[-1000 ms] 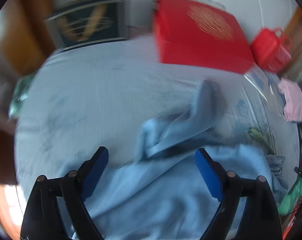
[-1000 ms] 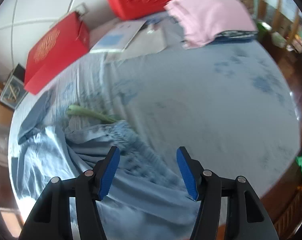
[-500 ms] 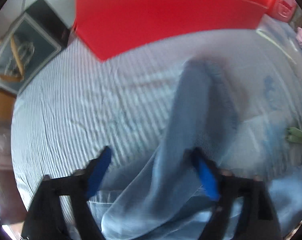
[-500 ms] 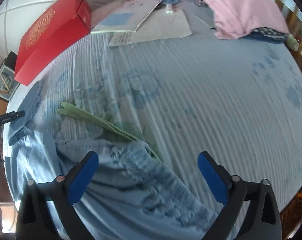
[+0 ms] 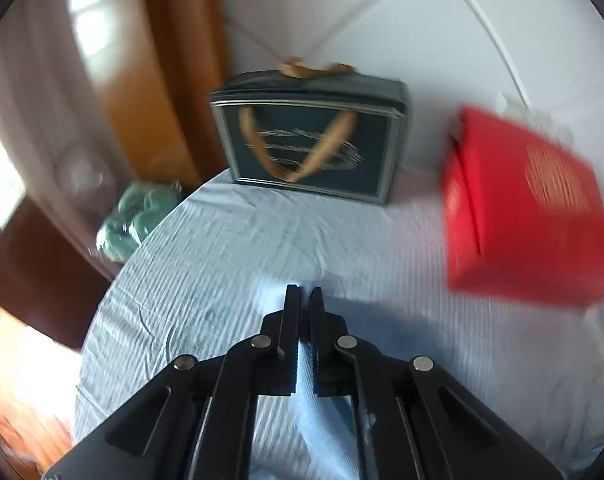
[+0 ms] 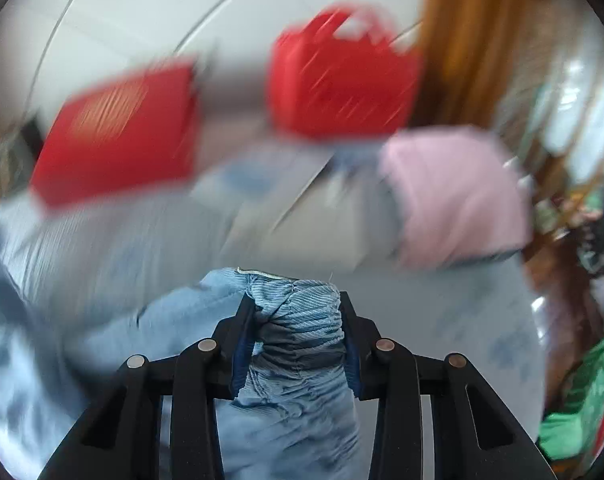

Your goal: Fold clothes

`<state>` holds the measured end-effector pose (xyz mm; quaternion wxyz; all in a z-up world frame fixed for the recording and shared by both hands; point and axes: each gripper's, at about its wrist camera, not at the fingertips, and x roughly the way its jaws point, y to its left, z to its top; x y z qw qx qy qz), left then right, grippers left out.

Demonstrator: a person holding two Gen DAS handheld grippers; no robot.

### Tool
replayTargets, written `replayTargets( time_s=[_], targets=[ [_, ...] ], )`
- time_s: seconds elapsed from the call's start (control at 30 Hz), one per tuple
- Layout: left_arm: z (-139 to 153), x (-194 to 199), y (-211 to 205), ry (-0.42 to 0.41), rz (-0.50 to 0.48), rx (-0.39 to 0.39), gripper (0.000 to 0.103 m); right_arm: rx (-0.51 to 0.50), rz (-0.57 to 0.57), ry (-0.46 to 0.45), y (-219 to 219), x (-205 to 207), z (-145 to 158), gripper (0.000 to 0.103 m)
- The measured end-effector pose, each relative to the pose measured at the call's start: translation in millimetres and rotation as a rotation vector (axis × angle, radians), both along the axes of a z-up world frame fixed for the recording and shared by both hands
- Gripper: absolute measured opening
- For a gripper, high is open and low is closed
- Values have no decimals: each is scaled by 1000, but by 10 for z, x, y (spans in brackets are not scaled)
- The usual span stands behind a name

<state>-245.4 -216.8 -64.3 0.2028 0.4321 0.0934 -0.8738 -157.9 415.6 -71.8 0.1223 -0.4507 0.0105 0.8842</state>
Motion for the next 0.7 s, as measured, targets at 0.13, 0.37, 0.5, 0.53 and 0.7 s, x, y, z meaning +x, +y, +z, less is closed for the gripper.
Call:
replayTargets(
  time_s=[0.13,0.37,0.5,0.53,0.7],
  targets=[
    [-251,-329,-470,-71,61,89,8,33,-126,54,375,-319,51,66],
    [-645,168,-799,-236,62,172,74,-153,-134,-88,454,-116,-374,80],
    [-755,637,-912,-282,60,169,82,-246,-184,-165,514,300,-639,81],
    [-782,754,-941,-293,60,168,82,-256,-200,-180,536,420,-684,81],
    [-960,1596,-1268,-360,147,193,82,-362,-293,-223,690,987,-894,83]
  ],
)
